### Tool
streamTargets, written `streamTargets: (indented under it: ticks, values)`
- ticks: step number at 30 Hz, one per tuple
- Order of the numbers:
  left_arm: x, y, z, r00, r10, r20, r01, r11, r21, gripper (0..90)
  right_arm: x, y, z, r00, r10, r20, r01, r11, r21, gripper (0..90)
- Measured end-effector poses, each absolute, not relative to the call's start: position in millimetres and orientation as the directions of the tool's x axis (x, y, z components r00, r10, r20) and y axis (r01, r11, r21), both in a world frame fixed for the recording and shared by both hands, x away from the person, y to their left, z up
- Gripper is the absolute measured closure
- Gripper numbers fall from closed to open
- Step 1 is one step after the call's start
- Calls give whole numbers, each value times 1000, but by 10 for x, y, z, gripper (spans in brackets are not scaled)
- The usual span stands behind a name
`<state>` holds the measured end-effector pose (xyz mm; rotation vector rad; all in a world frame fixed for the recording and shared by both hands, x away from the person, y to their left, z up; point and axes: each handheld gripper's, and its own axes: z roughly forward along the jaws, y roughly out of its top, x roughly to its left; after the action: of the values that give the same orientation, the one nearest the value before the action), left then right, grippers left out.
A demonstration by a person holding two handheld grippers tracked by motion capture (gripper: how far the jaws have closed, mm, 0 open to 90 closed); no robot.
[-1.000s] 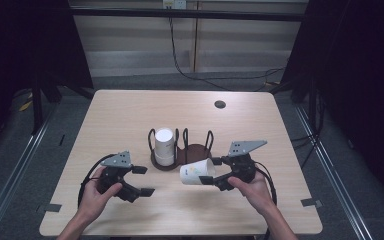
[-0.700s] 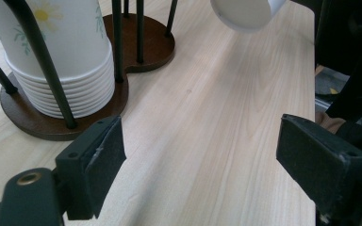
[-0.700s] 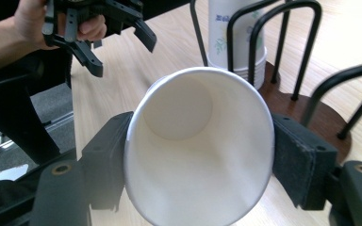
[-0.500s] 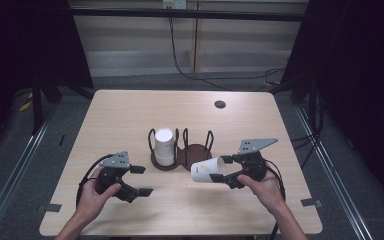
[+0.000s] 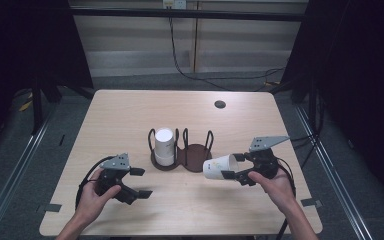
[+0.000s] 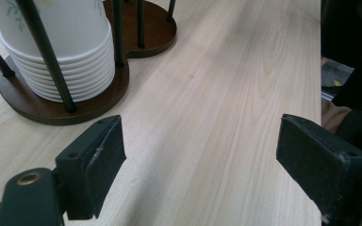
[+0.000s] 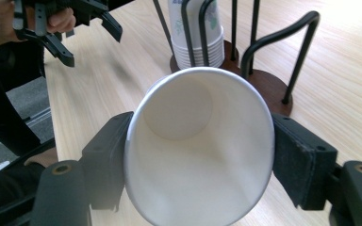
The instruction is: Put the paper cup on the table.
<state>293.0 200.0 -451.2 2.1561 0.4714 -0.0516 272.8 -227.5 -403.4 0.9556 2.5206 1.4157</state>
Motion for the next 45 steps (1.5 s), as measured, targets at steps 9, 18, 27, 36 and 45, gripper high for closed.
streamTargets:
  ticks: [9, 18, 27, 36, 45]
  values:
    - [2930, 2007, -4512, 926, 314, -208, 352, -523, 776, 161, 2803, -2349, -4039, -781, 593, 196, 498, 402, 768, 275]
    - [2931, 2008, -4512, 926, 315, -208, 352, -521, 778, 161, 2896, -2449, -3991, -759, 626, 178, 521, 420, 743, 275]
    - [2929, 2010, -4520, 929, 312, -199, 344, -531, 774, 161, 3012, -2508, -3962, -737, 658, 156, 546, 442, 712, 275]
    - [2929, 2026, -4521, 928, 315, -200, 347, -533, 772, 161, 3156, -2471, -3962, -726, 677, 122, 567, 487, 665, 273]
    - [2928, 2026, -4538, 928, 315, -199, 348, -540, 766, 161, 3287, -2444, -3914, -718, 689, 98, 583, 517, 627, 272]
